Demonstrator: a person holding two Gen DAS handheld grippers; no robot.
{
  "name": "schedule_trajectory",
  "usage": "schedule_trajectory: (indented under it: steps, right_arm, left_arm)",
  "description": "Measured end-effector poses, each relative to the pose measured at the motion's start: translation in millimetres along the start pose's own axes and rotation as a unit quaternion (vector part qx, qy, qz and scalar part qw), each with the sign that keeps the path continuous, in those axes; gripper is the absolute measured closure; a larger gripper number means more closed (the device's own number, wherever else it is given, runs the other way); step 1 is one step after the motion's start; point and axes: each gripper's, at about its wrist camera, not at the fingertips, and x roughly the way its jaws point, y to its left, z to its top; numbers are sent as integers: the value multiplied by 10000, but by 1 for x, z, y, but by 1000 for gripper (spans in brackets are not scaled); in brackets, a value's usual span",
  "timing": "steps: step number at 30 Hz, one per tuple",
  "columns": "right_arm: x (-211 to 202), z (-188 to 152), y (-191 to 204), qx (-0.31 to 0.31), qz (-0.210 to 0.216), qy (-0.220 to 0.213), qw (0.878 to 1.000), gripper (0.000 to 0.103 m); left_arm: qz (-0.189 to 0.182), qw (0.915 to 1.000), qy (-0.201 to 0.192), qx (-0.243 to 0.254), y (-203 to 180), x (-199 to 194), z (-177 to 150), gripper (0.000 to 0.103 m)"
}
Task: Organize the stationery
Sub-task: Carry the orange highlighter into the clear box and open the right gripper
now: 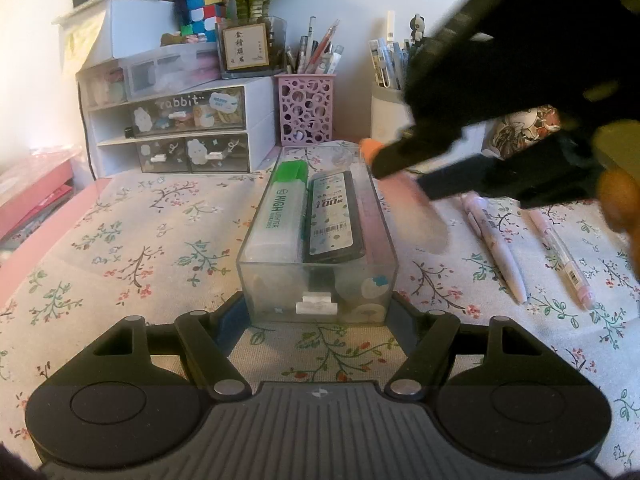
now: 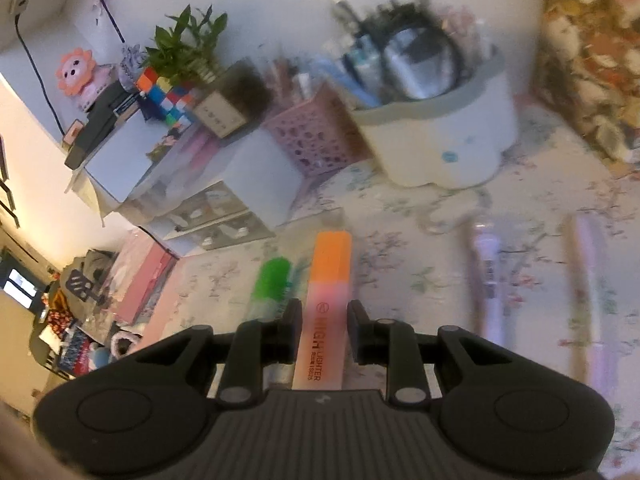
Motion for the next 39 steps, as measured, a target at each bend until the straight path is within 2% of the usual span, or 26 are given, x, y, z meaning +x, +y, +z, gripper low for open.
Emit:
schedule_trajectory:
  steps: [4,17,24,39]
  right_arm:
    - [13,4,9,-70,-86,140,9998,89]
    - [24,9,39,-695,-428,115,9966,89]
    - [27,5,43,-861,-573,187,9945,88]
    - [16,6,27,-474,46,208,9986,89]
  left_arm:
    - [1,10000,4,8,0,0,0,32]
    - [-5,10000,4,12,-1,0,0,32]
    - [-53,10000,2,28,0,0,0,32]
    - [-57,10000,3,28,0,1,1,32]
